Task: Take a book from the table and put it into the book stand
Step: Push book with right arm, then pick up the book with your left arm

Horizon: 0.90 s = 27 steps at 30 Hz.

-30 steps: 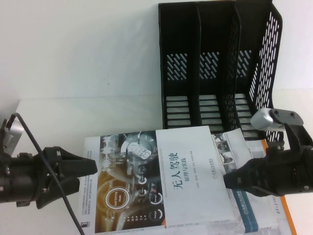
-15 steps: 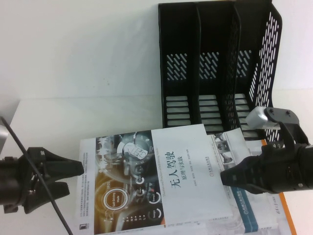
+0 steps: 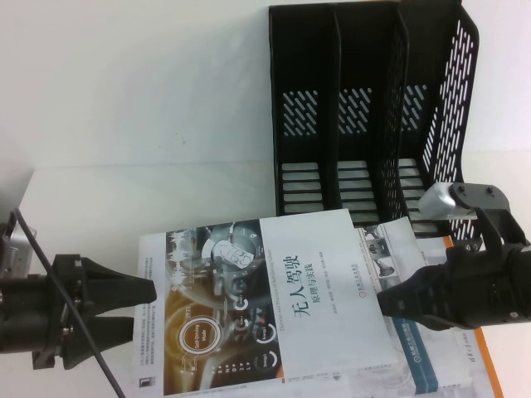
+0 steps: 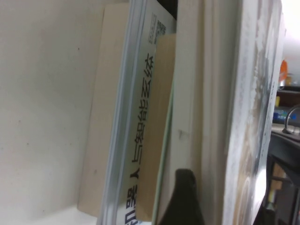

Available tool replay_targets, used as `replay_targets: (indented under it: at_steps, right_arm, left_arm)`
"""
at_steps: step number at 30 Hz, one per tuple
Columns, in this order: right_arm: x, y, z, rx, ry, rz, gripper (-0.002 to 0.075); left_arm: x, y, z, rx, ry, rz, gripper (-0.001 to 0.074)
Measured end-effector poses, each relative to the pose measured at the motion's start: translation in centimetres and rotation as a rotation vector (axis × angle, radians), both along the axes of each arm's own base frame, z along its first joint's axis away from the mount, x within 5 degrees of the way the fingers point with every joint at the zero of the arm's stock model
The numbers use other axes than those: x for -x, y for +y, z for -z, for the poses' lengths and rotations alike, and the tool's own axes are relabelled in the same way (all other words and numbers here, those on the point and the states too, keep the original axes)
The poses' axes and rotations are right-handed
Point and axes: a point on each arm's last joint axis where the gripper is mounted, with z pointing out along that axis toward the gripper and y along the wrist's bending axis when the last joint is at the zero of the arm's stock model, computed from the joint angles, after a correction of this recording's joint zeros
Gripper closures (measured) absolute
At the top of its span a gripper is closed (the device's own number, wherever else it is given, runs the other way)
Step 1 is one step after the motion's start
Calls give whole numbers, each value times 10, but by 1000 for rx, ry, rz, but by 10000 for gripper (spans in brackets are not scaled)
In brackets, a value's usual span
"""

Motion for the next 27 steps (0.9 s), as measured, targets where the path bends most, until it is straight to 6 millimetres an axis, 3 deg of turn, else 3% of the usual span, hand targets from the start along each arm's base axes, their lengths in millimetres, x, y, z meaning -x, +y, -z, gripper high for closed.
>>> replay_targets:
  at_steps: [13, 24, 27]
  right_arm:
    - [0, 1, 2, 15, -9, -42, 727]
    - [-5, 27, 11, -42, 20, -126, 727]
    - [-6, 28, 10, -43, 16, -120, 727]
  left_arm:
    - [-16, 7, 24, 77, 79, -57, 225]
    - [-18, 8, 24, 79, 60, -81, 228]
    - [-18, 9, 25, 64, 54, -72, 308]
